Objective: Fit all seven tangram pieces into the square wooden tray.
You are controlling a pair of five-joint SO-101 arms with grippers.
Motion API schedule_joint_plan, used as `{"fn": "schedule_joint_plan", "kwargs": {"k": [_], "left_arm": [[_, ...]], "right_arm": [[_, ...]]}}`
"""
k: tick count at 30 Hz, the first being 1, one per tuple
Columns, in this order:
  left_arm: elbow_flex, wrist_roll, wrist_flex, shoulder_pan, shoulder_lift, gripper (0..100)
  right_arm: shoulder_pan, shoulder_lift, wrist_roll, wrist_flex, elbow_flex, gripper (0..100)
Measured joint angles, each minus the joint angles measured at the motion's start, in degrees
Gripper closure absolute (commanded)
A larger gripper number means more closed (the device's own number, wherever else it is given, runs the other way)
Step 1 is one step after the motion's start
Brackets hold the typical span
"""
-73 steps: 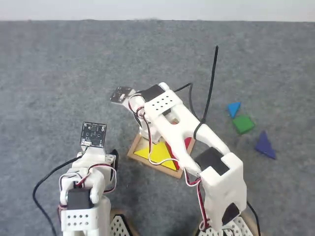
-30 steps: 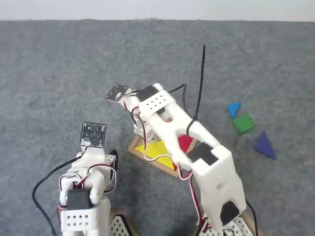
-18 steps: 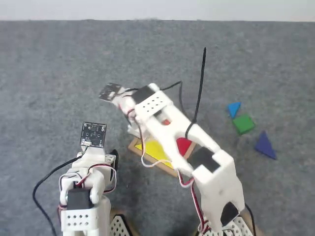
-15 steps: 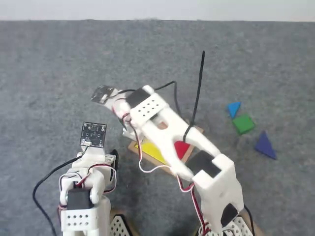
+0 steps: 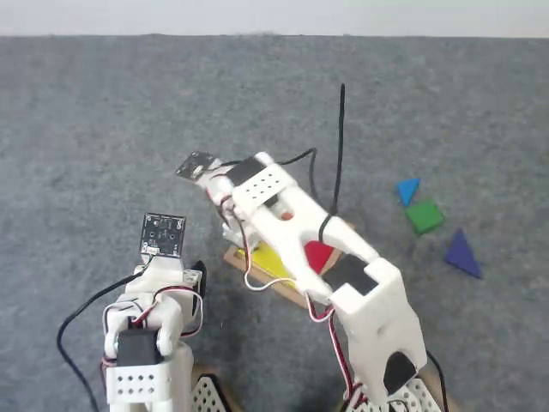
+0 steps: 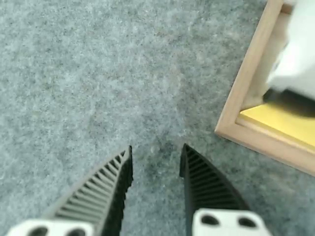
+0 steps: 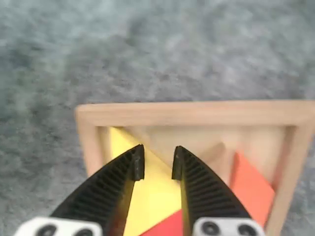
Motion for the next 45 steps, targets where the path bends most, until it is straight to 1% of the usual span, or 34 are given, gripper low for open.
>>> {"fn": "schedule_joint_plan", "kwargs": {"k": [7, 16, 19, 23, 26, 30, 33, 35, 38, 40, 45], "left_arm": [[0.0, 0.0, 0.0, 0.0, 0.0, 85], [0.0, 0.0, 0.0, 0.0, 0.0, 85], [0.0, 0.0, 0.0, 0.0, 0.0, 85], [0.0, 0.0, 0.0, 0.0, 0.0, 85], [0.0, 0.0, 0.0, 0.0, 0.0, 85], [0.0, 0.0, 0.0, 0.0, 0.0, 85], [0.0, 0.0, 0.0, 0.0, 0.0, 85], [0.0, 0.0, 0.0, 0.0, 0.0, 85], [0.0, 0.0, 0.0, 0.0, 0.0, 85], [0.0, 0.0, 0.0, 0.0, 0.0, 85], [0.0, 0.0, 0.0, 0.0, 0.0, 85]], "right_arm": [[5.6, 0.6, 0.1, 0.2, 0.1, 89.7], [6.2, 0.5, 0.2, 2.1, 0.1, 89.7], [6.4, -2.9, 0.1, 3.1, 0.1, 89.4], [8.8, -13.0, -1.2, 7.4, 0.1, 89.3], [14.2, -20.0, -1.6, 12.0, 0.1, 89.3], [27.8, -24.1, -1.6, 14.4, 1.1, 89.2], [38.9, -24.5, 2.2, 14.6, 4.3, 89.0], [43.9, -24.5, 4.5, 12.9, 7.1, 86.1], [47.7, -24.5, 6.8, 7.4, 12.8, 78.4], [48.7, -24.5, 8.7, 3.8, 16.4, 74.5], [48.4, -24.5, 10.9, -1.6, 21.3, 73.1]]}}
